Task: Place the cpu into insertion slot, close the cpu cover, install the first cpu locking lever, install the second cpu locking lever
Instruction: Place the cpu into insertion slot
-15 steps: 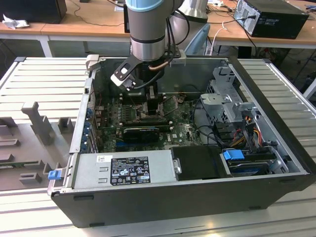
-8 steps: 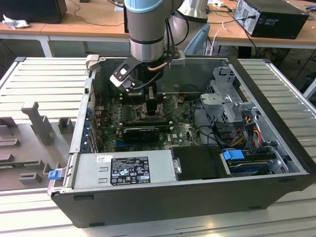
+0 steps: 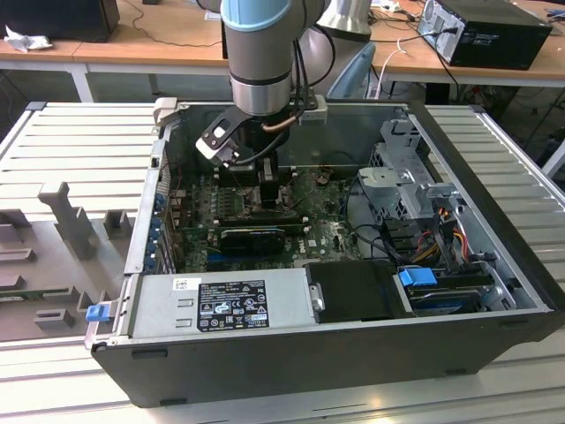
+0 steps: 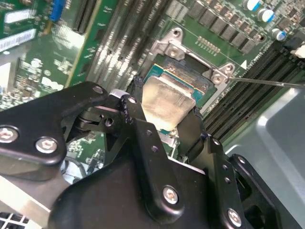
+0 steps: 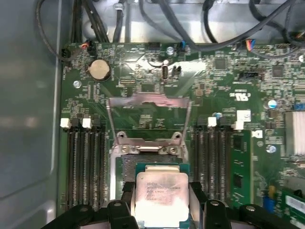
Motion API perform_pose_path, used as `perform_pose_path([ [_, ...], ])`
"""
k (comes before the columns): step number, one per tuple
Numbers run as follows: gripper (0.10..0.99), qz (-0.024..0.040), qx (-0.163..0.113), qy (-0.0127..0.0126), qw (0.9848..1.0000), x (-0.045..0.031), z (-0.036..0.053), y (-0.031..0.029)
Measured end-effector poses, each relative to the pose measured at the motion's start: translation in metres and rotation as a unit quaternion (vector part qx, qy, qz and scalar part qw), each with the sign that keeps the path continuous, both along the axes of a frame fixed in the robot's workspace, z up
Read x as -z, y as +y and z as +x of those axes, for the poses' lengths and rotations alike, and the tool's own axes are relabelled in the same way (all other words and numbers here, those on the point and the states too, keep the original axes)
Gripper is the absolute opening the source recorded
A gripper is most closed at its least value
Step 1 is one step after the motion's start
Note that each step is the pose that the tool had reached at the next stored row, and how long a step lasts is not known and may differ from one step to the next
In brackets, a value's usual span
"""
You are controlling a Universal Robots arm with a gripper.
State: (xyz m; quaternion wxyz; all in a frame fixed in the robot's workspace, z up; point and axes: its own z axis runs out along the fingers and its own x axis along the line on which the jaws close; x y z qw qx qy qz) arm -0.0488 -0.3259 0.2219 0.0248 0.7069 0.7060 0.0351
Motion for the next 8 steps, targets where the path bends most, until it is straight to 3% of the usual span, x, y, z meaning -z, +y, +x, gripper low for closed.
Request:
perform_pose_path([
  [1,0.537,0.0001,0.000,-0.0001,1.0000,0.0082,-0.0009,0.0035],
  [2,0.537,0.0001,0.000,0.0000,1.0000,0.0110,-0.0009,0.0043],
  [8,0.537,-0.0005,0.000,0.0000,1.0000,0.0180,-0.0007,0.0070],
])
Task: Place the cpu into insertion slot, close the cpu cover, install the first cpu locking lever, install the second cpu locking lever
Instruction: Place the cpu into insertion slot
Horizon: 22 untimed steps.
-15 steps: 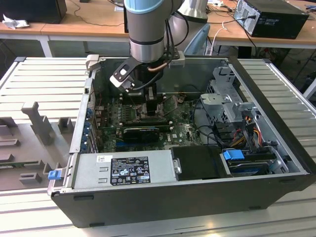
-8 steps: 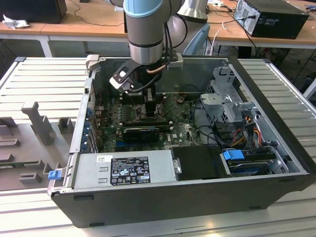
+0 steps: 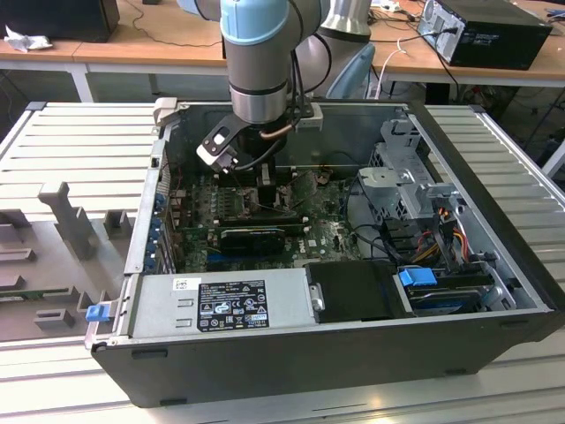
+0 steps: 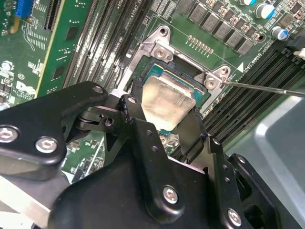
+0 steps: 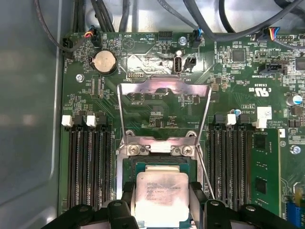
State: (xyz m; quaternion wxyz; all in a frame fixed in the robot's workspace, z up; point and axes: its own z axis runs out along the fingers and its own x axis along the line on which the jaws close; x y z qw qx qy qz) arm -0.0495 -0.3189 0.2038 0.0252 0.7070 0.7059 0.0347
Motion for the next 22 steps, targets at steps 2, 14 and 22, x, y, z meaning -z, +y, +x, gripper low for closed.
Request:
perform_pose_path([
  [2,0.537,-0.0005,0.000,0.0000,1.0000,0.0017,0.0004,0.0006],
  [14,0.612,-0.0007,0.000,0.0000,1.0000,0.0024,0.0005,0.0006],
  [22,0.522,-0.0008,0.000,0.0000,1.0000,0.0000,0.0006,0.0007],
])
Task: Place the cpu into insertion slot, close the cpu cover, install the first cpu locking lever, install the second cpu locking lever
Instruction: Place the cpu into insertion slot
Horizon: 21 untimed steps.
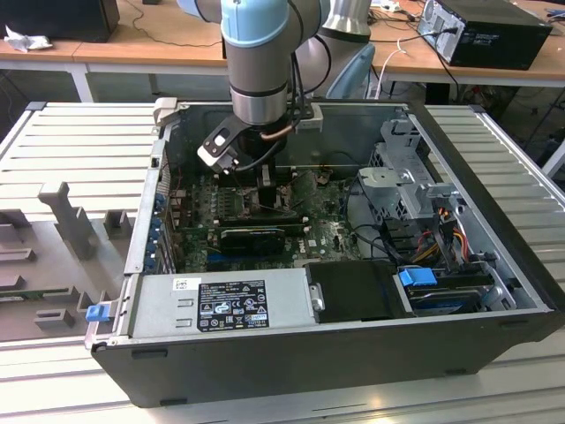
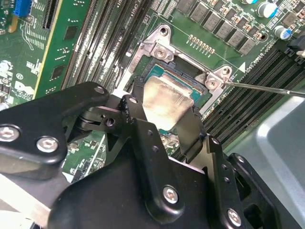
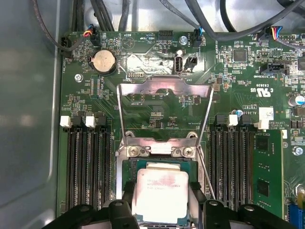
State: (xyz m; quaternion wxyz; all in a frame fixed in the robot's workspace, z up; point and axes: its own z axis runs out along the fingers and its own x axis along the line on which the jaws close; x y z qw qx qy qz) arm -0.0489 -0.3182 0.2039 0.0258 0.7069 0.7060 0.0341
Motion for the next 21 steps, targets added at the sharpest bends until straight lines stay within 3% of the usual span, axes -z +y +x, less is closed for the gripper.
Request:
perform_pose_path([
  [5,0.522,-0.0002,-0.011,0.0000,0.9999,-0.0006,0.0000,-0.0007],
  [12,0.522,-0.0002,-0.004,0.0001,1.0000,-0.0012,0.0000,-0.0017],
  [13,0.655,0.0000,-0.003,0.0002,1.0000,-0.0013,0.0000,-0.0015],
  [14,0.710,-0.0001,0.008,0.0003,1.0000,0.0002,0.0002,-0.0010],
  [20,0.710,0.0040,0.032,0.0002,0.9995,0.0059,0.0012,0.0010],
  [21,0.631,0.0039,0.036,0.0003,0.9994,0.0061,0.0021,0.0013],
])
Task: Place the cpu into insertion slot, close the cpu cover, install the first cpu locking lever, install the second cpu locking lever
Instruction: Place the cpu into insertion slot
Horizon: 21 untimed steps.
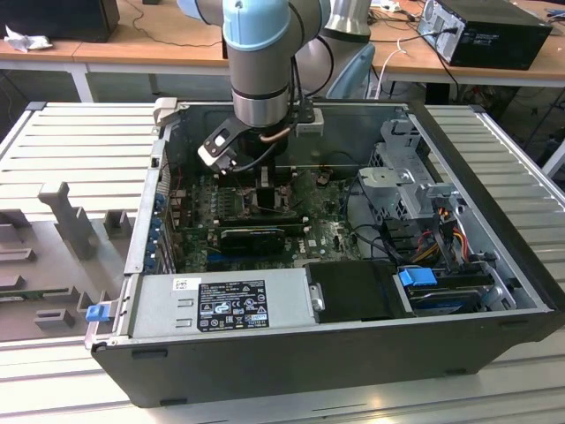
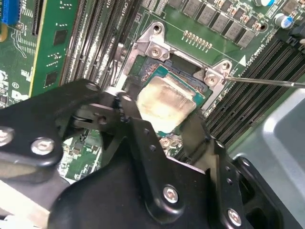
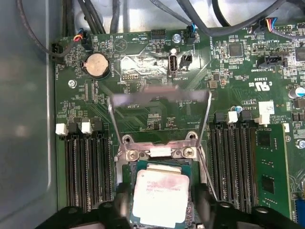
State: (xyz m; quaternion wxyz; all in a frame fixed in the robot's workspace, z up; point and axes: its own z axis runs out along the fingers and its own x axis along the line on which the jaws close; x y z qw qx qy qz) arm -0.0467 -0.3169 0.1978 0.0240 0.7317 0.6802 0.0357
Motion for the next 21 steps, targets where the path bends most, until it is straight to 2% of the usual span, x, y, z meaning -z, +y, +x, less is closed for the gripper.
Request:
perform_pose_path([
  [1,0.569,-0.0002,0.002,0.0001,1.0000,-0.0002,0.0005,-0.0001],
  [2,0.545,-0.0003,0.002,-0.0002,1.0000,-0.0010,0.0007,0.0001],
  [5,0.545,-0.0006,-0.001,0.0002,1.0000,-0.0049,0.0007,0.0001],
  [7,0.545,-0.0009,-0.024,0.0002,0.9997,-0.0049,0.0006,-0.0004],
  [8,0.545,-0.0009,-0.050,0.0002,0.9987,-0.0044,0.0006,-0.0004],
  [10,0.545,-0.0010,-0.072,0.0002,0.9974,-0.0031,0.0006,-0.0008],
  [14,0.545,-0.0011,-0.074,0.0003,0.9972,-0.0007,0.0006,-0.0020],
  [18,0.545,0.0070,-0.072,-0.0004,0.9974,-0.0012,-0.0001,-0.0039],
  [21,0.545,0.0076,-0.072,-0.0005,0.9974,-0.0013,-0.0002,-0.0062],
])
